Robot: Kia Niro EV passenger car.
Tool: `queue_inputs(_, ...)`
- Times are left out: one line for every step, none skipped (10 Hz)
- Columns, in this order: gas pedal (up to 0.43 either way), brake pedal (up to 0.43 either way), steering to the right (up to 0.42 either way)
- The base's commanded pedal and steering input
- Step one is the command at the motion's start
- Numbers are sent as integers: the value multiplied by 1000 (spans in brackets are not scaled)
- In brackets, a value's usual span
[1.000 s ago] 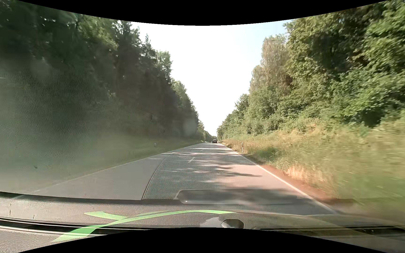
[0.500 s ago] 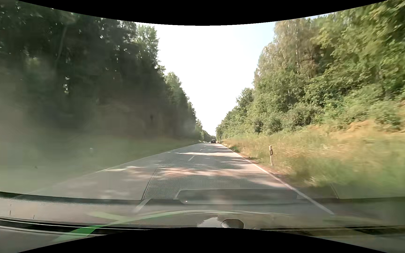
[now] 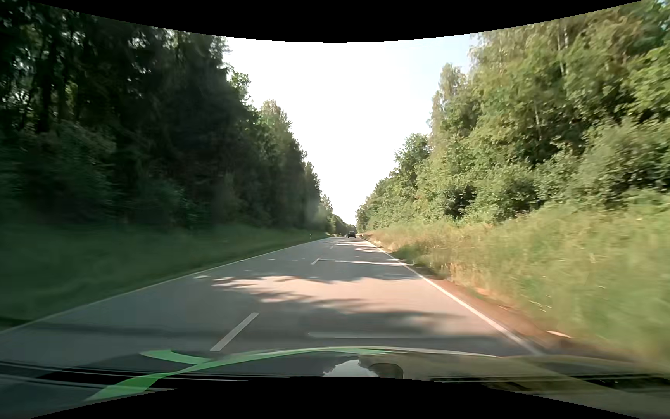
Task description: Follow the waypoints while adhering to traffic rules and regulations
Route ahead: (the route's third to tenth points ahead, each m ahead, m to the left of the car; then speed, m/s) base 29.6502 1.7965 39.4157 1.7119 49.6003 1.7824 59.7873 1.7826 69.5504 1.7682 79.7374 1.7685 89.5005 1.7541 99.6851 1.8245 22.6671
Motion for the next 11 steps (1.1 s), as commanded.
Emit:
queue_inputs(370, 0, -1)
queue_inputs(350, 0, -2)
queue_inputs(339, 0, -1)
queue_inputs(339, 0, -2)
queue_inputs(339, 0, -2)
queue_inputs(350, 0, -2)
queue_inputs(350, 0, -2)
queue_inputs(350, 0, -2)
queue_inputs(350, 0, -2)
queue_inputs(299, 0, -2)
queue_inputs(280, 0, -2)
